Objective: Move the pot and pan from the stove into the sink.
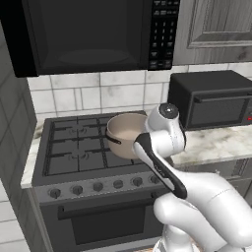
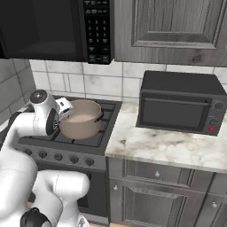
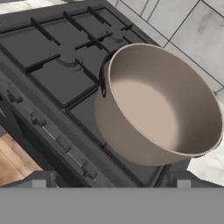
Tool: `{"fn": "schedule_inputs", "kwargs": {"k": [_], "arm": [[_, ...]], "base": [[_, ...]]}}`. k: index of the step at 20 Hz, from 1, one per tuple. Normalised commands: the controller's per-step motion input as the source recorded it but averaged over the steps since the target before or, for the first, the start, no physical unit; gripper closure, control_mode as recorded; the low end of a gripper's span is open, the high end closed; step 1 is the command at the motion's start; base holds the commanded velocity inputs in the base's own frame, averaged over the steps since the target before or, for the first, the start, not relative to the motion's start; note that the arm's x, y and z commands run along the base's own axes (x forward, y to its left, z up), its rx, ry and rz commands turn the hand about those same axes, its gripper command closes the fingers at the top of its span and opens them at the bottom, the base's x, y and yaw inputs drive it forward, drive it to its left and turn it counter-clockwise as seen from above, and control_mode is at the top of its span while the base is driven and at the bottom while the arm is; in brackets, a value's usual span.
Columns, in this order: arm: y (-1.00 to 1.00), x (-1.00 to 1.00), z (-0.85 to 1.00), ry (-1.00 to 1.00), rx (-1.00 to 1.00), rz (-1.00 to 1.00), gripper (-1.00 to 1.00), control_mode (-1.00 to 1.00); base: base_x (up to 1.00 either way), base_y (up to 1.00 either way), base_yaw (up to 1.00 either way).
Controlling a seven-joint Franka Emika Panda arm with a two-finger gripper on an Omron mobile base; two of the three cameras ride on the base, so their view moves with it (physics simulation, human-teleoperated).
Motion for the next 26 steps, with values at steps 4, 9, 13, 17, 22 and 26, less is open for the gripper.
{"fn": "schedule_inputs", "kwargs": {"k": [4,9,13,17,22,26], "arm": [[0.0,0.42,-0.06,0.01,0.0,0.0,-1.0,-1.0],[0.0,0.36,-0.07,0.03,0.0,0.0,-1.0,-1.0],[0.0,0.18,-0.19,0.03,-0.01,0.0,-1.0,-1.0],[0.0,0.0,-0.37,0.04,-0.03,0.01,-1.0,-1.0],[0.0,0.0,-0.27,0.01,-0.02,0.0,-1.0,-1.0],[0.0,0.01,-0.19,0.0,0.0,0.0,-1.0,-1.0]], "base": [[0.0,0.0,0.0],[0.0,0.0,0.0],[0.0,0.0,0.0],[0.0,0.0,0.0],[0.0,0.0,0.0],[0.0,0.0,0.0]]}}
